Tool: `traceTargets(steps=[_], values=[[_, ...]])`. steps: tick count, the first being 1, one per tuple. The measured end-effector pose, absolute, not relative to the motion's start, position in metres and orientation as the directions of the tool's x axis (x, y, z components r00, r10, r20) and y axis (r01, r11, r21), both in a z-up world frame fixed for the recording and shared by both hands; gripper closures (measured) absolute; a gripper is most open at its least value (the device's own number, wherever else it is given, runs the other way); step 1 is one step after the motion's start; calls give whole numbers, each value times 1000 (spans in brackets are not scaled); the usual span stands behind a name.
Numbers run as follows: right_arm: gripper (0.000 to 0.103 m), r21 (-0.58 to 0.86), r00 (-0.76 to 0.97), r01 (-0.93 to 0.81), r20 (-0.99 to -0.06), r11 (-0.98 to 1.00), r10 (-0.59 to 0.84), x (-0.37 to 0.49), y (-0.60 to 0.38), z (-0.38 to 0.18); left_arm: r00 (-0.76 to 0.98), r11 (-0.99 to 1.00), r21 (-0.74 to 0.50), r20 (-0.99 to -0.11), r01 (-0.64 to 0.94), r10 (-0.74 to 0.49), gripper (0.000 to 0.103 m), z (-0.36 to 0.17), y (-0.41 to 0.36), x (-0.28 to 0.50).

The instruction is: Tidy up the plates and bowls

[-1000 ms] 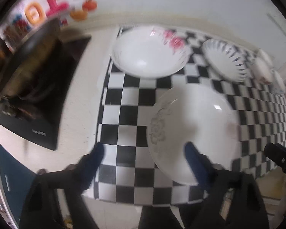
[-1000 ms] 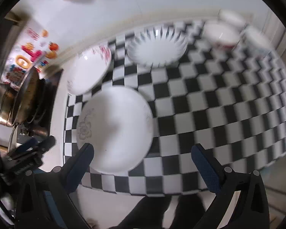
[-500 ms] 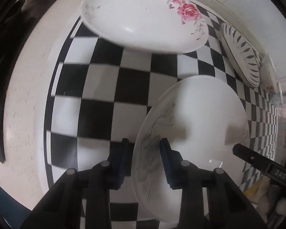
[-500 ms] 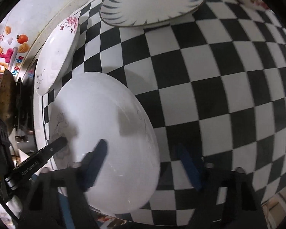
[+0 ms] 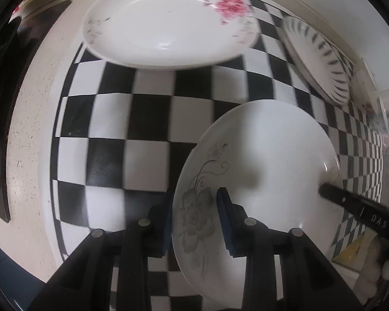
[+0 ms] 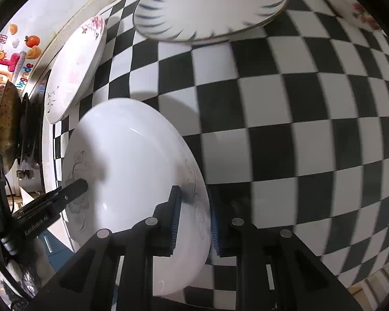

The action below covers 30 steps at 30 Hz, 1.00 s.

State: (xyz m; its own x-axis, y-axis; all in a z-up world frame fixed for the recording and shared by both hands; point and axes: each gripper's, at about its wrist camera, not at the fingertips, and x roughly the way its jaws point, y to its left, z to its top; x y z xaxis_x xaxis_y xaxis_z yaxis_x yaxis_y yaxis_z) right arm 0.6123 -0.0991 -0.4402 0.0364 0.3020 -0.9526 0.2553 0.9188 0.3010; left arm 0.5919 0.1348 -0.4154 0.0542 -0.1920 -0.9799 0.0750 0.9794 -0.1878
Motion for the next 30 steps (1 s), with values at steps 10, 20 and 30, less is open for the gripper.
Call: traceTargets(steps=[10,20,30], values=[[84,290,101,299,-957,909,272,581,-171,-408,40,959,-205,-975,198,-217,74,-407,55,589],[84,289,99,399,-957,870,272,540,-230,-426,-5,948,-181,-983,263,-186,71,-425,3,576],[82,374,87,419,-923,827,374,529,-244,-447,-17,961,-161,-987,226,-162,68,-429,5,575]])
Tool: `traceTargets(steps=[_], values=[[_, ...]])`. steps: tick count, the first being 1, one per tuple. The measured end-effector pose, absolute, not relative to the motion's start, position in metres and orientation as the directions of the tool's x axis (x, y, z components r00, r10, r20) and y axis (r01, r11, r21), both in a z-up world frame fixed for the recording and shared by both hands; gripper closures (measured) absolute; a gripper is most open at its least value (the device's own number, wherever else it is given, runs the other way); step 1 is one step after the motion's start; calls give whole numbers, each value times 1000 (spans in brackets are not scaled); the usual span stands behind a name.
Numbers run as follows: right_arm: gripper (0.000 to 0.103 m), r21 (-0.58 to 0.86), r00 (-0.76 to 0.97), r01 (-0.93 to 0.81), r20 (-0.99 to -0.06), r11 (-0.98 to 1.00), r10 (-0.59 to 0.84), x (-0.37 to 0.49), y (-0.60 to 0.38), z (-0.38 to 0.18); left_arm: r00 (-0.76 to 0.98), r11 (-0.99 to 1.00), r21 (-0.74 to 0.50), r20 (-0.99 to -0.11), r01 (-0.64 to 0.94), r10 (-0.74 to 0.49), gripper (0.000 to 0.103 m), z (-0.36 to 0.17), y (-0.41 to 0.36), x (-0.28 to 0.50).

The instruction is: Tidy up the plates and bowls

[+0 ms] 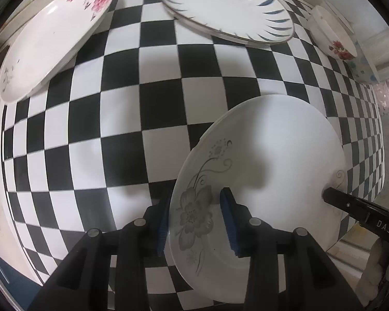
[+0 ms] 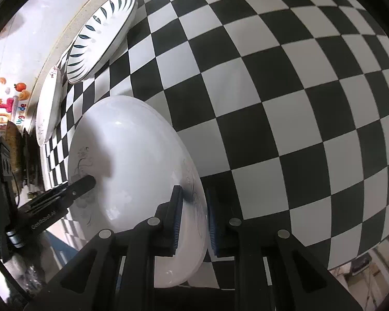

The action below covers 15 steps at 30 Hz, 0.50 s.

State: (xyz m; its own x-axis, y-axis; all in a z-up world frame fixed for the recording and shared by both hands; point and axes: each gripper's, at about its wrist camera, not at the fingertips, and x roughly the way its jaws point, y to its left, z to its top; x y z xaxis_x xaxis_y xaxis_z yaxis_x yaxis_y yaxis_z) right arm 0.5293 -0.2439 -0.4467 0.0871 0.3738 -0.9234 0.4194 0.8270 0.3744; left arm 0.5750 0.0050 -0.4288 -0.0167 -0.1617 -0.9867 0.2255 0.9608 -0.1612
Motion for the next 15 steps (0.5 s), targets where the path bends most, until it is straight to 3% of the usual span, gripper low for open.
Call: traceTargets(steps=[5,10,15], values=[[82,425,95,426,-899,798,428,535,-257,-443,15,977,-147,-988,156,-151,68,-411,25,574],[74,451,144,338,-892,826,428,551,-267,-411,110,986,-103,-987,131,-117,68,-370,44,575],[51,520,176,221,-854,825,490,587,-257,-368,206,993,-113,-971,44,-120,66,-333,69,584]])
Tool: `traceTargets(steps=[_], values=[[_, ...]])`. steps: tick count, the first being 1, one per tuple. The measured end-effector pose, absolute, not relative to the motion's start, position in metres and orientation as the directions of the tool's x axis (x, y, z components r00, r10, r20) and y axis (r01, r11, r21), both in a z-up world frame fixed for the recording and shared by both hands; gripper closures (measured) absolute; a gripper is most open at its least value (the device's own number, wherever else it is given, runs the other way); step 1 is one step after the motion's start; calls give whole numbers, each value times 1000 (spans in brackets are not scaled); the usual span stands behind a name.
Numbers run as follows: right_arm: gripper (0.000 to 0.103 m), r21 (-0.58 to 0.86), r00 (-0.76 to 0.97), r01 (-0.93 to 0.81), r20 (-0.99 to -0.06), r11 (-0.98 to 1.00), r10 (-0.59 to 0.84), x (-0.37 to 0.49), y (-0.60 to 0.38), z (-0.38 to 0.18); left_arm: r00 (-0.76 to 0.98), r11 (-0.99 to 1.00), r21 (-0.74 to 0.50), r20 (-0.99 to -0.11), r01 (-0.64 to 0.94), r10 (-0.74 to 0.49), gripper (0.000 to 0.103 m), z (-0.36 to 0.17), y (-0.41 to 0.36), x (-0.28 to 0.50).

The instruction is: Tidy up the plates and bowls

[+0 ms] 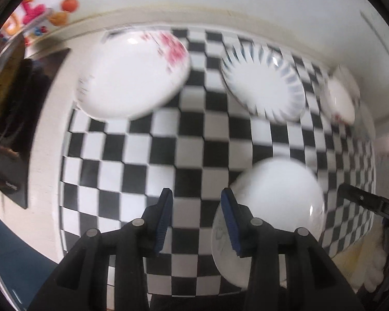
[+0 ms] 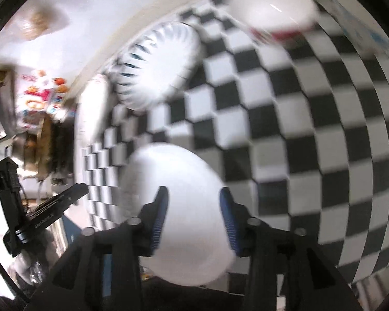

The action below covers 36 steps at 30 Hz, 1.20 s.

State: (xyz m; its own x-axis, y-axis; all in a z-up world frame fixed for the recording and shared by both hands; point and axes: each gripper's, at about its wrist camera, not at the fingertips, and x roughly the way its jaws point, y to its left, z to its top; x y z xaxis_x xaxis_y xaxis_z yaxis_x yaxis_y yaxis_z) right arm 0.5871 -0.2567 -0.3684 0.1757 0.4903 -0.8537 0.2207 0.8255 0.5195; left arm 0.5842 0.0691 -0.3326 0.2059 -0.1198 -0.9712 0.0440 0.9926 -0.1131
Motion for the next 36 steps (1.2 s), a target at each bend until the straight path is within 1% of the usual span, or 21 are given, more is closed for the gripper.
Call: traceTargets(steps=[1,2,3,5,10,15,18,20,24,26,28,30,32,36], values=[[48,545,182,197,-837,815,516,596,-252,-360,229,993,-114,-967,20,-115,66,-327,75,587],[41,568,187,180,-821,803,539,604,-248,-353,242,993,-114,-964,2,-111,66,-324,77,590],[37,593,197,164,-803,788,562,615,-243,-344,255,993,-114,-961,-21,-105,66,-321,83,596],[36,615,219,135,-783,777,582,636,-230,-329,276,990,-124,-956,-70,-100,66,-317,97,606],[36,619,208,69,-776,782,596,694,-177,-309,305,974,-142,-949,-176,-84,66,-311,145,636],[36,611,148,30,-785,791,601,748,-127,-312,279,941,-219,-949,-257,-145,66,-332,203,675],[36,571,114,0,-816,821,567,783,-96,-328,253,930,-238,-953,-280,-168,66,-353,230,697],[36,543,91,-1,-836,840,541,805,-77,-348,222,918,-268,-953,-293,-207,66,-373,244,711],[36,512,21,32,-859,858,512,845,-49,-395,177,899,-336,-939,-281,-296,68,-406,252,736],[37,498,-16,30,-867,867,498,859,-39,-418,164,898,-349,-935,-267,-314,68,-417,251,746],[38,458,-46,19,-888,889,458,873,-29,-438,174,910,-343,-935,-232,-308,68,-419,246,757],[39,452,-66,20,-889,892,452,880,-25,-451,162,926,-316,-944,-206,-287,68,-420,241,764],[40,445,-88,24,-891,895,446,885,-23,-459,163,928,-316,-944,-196,-287,68,-417,244,765],[41,461,-97,31,-882,887,462,890,-21,-464,160,919,-350,-933,-180,-323,68,-417,247,765]])
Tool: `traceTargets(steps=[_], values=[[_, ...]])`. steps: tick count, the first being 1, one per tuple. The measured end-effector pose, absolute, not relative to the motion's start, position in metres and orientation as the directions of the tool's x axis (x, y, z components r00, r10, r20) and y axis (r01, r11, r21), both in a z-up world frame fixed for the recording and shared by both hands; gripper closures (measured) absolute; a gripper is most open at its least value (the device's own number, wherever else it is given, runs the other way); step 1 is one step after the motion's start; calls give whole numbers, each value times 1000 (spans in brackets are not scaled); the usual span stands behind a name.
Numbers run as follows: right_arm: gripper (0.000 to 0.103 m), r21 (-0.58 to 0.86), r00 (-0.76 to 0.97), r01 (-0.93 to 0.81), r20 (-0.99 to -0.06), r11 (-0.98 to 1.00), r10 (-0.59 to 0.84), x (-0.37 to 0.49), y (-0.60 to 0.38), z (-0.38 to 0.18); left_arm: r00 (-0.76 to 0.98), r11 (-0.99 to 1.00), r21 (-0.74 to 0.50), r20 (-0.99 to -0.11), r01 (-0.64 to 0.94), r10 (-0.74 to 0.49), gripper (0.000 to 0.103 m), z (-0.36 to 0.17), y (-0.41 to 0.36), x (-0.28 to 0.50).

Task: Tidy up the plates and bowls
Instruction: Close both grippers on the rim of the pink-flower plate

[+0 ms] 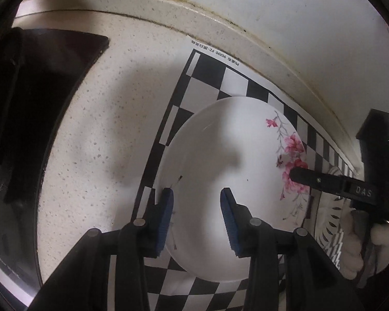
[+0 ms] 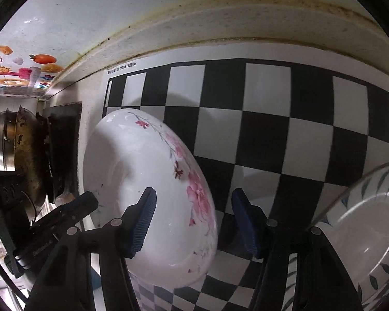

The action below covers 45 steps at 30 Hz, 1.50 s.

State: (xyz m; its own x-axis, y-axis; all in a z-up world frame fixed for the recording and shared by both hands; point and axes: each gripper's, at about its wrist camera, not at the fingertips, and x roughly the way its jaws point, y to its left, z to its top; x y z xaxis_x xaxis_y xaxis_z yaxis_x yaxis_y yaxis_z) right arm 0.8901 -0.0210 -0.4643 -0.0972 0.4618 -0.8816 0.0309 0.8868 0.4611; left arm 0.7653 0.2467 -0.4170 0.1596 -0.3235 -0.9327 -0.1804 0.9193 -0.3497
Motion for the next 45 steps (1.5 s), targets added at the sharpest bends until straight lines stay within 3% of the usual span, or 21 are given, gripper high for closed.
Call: traceTargets(steps=[5,12,18,23,25,30,33,35,39,45], values=[[43,476,-121,41,-870,879,477,894,-14,-468,161,913,-371,-925,-173,-345,68,-408,251,760],[43,482,-145,25,-865,876,480,893,-3,-468,142,823,-525,-851,-218,-506,67,-431,258,774],[45,486,-157,41,-860,873,486,898,6,-471,153,795,-562,-827,-230,-541,69,-433,262,790],[66,459,-152,34,-876,888,458,896,-4,-471,103,753,-610,-789,-247,-605,74,-451,250,791],[73,456,-151,39,-877,889,456,896,-8,-473,98,746,-623,-779,-236,-619,90,-456,245,785],[86,460,-162,29,-874,888,458,891,-13,-476,102,749,-635,-772,-190,-628,93,-443,222,785],[86,458,-166,8,-876,889,453,887,-12,-477,131,797,-579,-815,-171,-564,90,-416,224,784],[86,462,-176,13,-872,887,457,886,-14,-477,183,812,-551,-833,-193,-522,82,-394,240,778],[83,467,-193,24,-866,884,462,887,-9,-479,225,851,-463,-882,-249,-414,49,-382,271,765],[70,467,-193,6,-867,884,459,886,0,-476,131,853,-449,-894,-267,-429,49,-418,267,768]])
